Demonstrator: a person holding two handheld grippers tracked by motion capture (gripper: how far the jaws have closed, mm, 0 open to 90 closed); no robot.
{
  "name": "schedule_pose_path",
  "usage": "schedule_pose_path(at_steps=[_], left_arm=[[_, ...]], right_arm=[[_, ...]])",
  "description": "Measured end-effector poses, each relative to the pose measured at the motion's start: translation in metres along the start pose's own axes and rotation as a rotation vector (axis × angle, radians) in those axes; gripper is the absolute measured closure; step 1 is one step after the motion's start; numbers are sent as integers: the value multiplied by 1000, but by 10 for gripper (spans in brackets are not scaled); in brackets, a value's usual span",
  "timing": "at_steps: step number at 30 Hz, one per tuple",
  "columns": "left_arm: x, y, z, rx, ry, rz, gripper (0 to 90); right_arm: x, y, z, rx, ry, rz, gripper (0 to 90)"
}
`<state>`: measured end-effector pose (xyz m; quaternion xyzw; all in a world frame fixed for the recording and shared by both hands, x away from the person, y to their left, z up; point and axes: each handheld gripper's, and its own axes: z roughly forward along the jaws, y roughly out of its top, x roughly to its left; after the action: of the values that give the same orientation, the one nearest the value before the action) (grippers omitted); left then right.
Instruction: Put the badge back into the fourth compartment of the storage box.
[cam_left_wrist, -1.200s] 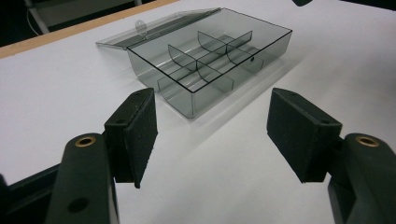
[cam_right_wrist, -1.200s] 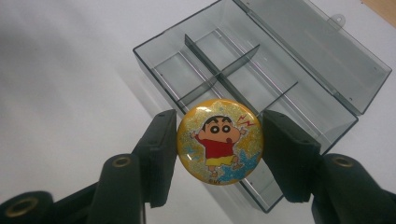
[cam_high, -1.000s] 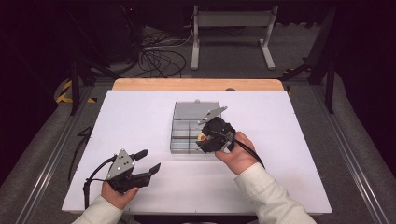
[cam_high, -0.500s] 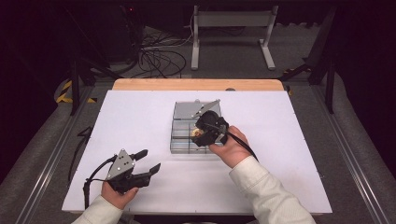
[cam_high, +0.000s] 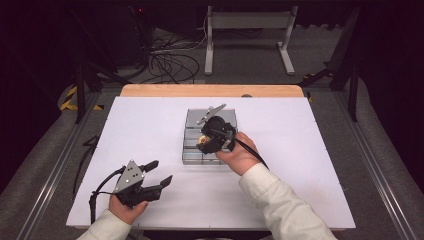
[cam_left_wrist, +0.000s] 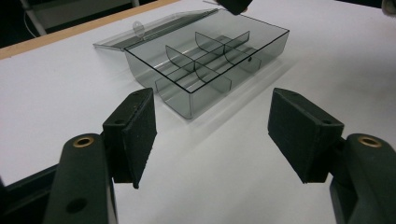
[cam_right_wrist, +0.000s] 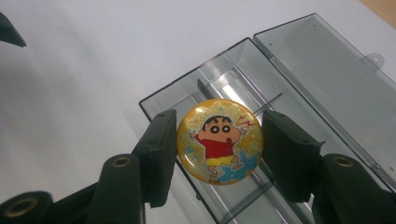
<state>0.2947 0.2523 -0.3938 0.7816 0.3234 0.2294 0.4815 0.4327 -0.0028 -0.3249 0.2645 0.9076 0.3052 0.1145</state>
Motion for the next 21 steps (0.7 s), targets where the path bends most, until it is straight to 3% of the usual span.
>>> schedule_pose_path(at_steps=[21], left_arm=[[1,-1,0,-2,4,-1,322]], right_arm=[[3,12,33,14,57,12,471]])
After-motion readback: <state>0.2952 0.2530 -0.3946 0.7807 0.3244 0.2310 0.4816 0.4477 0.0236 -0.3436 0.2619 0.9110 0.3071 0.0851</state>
